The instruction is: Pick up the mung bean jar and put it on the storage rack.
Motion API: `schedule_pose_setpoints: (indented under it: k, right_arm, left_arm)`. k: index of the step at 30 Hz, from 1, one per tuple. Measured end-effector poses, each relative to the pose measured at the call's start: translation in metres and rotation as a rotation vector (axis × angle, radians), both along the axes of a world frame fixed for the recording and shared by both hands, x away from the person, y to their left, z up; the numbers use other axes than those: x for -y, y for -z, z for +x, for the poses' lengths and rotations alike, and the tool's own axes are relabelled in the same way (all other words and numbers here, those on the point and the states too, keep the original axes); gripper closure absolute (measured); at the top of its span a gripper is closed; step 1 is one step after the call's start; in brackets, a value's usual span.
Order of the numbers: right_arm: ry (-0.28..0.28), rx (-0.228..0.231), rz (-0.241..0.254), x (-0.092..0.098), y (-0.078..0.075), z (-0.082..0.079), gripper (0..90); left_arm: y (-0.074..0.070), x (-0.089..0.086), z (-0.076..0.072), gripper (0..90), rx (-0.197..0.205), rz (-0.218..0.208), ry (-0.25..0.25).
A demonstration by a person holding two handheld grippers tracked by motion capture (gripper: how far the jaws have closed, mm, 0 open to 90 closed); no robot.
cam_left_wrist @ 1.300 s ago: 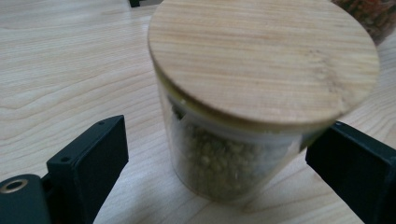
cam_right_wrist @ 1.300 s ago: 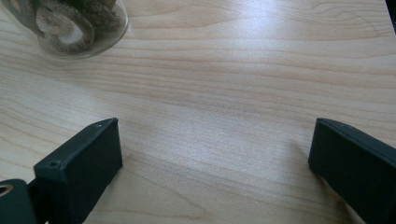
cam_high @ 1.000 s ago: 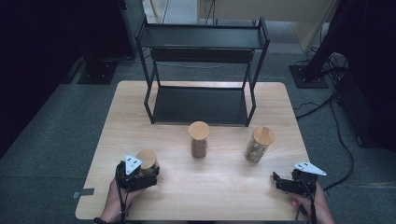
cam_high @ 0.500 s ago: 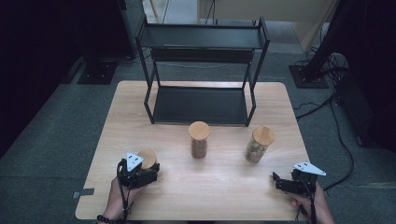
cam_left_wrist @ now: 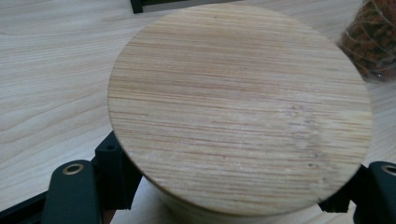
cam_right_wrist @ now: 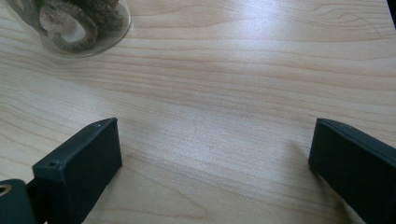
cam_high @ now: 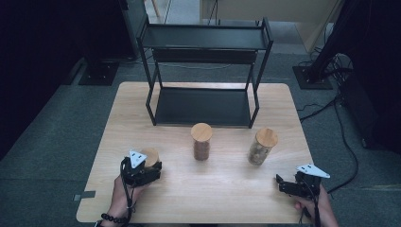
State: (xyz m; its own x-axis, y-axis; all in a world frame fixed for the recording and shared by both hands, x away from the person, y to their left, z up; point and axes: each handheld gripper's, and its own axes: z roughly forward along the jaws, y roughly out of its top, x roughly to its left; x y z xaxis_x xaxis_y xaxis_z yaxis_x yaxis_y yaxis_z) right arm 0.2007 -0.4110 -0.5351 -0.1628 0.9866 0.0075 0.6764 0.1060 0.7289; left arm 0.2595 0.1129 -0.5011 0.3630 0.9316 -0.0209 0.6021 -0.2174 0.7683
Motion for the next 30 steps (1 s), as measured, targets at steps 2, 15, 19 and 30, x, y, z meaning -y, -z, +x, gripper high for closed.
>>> schedule_pose_setpoints:
  k: [2,15,19,30]
  right_arm:
    - [-0.001,0.001,-0.002,0.0,0.0,0.0,2.0]
    - [-0.006,0.001,-0.001,-0.001,0.0,0.0,2.1]
    - [-0.007,0.001,-0.001,-0.001,0.0,0.0,2.1]
    - [-0.007,0.001,0.0,-0.001,0.0,0.0,2.2]
  left_arm:
    - [0.0,0.002,0.002,25.5,0.001,-0.002,0.0]
    - [-0.009,0.012,0.019,25.5,0.008,0.02,0.0]
    - [-0.012,0.018,0.025,25.5,0.012,0.033,0.011]
    - [-0.023,0.029,0.043,25.6,0.014,0.012,0.018]
